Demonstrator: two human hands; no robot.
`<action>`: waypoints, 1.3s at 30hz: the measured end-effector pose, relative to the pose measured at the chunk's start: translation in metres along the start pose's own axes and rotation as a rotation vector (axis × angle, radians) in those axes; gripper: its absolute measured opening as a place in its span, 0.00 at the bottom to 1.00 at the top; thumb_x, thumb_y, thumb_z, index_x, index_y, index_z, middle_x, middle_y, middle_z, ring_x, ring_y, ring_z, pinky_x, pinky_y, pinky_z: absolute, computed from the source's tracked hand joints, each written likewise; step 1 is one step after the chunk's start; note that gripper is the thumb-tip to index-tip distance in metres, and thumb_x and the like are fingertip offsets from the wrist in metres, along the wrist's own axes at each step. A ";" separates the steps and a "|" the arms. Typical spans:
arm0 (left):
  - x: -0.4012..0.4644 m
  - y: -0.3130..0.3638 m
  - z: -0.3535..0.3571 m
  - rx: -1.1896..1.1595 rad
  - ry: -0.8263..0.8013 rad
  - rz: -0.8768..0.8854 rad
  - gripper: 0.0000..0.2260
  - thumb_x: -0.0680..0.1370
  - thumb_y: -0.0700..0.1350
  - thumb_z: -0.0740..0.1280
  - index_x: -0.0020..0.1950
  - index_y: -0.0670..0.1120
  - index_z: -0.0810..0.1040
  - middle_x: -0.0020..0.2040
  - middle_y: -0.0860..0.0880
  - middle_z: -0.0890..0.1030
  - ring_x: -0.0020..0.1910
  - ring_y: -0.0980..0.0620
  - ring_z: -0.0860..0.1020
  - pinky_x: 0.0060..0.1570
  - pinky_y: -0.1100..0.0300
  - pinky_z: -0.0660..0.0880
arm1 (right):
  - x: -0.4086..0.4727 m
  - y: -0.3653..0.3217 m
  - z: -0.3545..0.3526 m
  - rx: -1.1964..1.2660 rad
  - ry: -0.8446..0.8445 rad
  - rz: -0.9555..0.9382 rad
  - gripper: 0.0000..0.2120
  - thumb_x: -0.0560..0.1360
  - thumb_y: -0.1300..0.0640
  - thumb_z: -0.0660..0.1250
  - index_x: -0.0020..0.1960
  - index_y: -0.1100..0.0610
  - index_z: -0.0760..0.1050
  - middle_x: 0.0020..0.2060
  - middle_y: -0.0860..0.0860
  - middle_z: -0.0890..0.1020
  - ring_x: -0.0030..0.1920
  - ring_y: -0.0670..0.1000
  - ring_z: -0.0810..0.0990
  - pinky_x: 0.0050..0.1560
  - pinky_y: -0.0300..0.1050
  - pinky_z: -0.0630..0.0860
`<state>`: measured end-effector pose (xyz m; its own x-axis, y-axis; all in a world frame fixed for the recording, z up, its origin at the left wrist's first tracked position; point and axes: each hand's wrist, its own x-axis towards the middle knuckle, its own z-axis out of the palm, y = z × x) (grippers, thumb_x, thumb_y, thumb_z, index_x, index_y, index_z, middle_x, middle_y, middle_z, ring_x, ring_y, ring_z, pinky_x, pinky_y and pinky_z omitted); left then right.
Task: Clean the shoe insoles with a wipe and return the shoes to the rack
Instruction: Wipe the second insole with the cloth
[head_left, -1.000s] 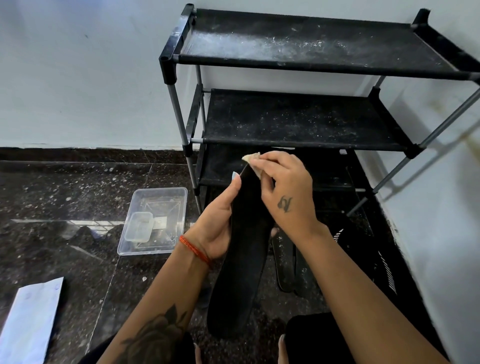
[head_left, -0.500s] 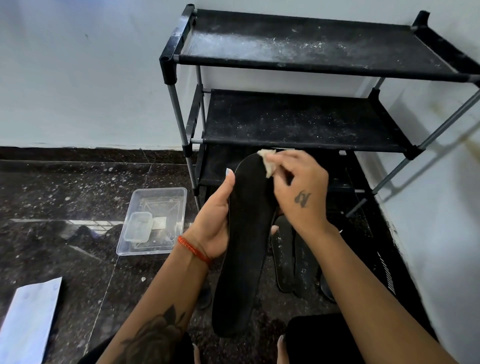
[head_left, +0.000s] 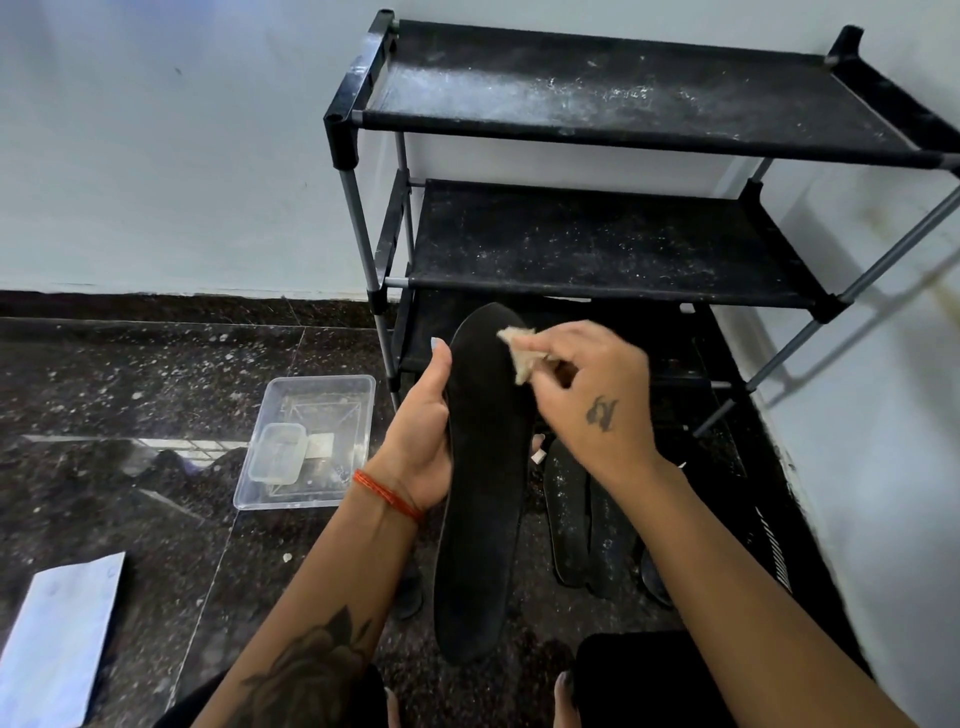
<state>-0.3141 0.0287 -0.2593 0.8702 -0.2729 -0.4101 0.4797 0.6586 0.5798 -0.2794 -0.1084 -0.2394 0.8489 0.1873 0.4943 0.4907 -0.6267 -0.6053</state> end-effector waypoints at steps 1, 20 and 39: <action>0.000 0.000 0.000 0.010 0.005 0.011 0.33 0.78 0.66 0.46 0.63 0.44 0.77 0.58 0.39 0.81 0.50 0.43 0.82 0.51 0.47 0.78 | -0.003 0.000 0.004 -0.031 -0.060 -0.029 0.12 0.68 0.67 0.70 0.48 0.56 0.83 0.42 0.49 0.82 0.42 0.44 0.79 0.45 0.29 0.73; 0.009 -0.002 -0.012 -0.042 0.104 0.083 0.30 0.80 0.63 0.49 0.58 0.41 0.79 0.54 0.41 0.81 0.51 0.46 0.81 0.55 0.53 0.77 | -0.017 -0.012 0.015 -0.054 -0.297 -0.210 0.09 0.66 0.66 0.70 0.42 0.54 0.83 0.39 0.48 0.81 0.42 0.50 0.79 0.43 0.43 0.77; 0.006 -0.002 -0.004 -0.034 0.063 0.050 0.30 0.80 0.62 0.48 0.63 0.41 0.75 0.59 0.39 0.80 0.52 0.41 0.81 0.49 0.42 0.78 | -0.002 0.019 0.004 -0.190 -0.108 0.071 0.09 0.70 0.66 0.67 0.46 0.57 0.83 0.42 0.52 0.81 0.43 0.51 0.79 0.43 0.42 0.76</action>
<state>-0.3104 0.0289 -0.2659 0.8835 -0.1951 -0.4258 0.4313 0.6936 0.5771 -0.2712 -0.1180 -0.2544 0.9012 0.2113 0.3785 0.3918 -0.7706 -0.5027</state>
